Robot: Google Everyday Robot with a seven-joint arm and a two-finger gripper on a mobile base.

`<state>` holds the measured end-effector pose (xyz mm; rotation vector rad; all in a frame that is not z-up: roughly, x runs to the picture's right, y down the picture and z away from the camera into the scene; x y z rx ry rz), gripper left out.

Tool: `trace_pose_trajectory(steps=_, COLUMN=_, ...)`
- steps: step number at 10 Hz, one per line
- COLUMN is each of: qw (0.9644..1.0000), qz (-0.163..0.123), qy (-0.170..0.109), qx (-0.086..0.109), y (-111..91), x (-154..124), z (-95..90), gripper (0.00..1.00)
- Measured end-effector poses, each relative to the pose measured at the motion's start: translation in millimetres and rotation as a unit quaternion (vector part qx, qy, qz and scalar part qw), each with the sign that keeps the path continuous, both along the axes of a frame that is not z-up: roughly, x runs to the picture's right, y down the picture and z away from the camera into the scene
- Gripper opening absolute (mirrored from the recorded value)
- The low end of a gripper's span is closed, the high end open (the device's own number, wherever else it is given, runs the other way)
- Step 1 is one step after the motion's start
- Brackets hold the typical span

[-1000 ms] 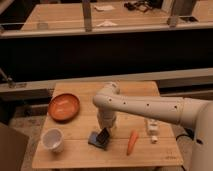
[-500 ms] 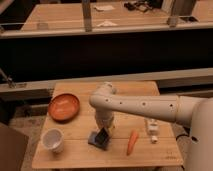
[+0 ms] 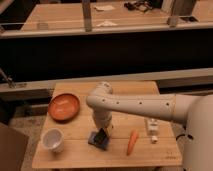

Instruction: Place the eraser on the white sponge

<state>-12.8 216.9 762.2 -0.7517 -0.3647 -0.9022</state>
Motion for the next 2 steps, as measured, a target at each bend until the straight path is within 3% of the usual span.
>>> trace_pose_trajectory(steps=2, qw=1.0000, qz=-0.004, qy=-0.001, qx=0.000, y=-0.1, x=-1.8, z=0.9, gripper=0.23)
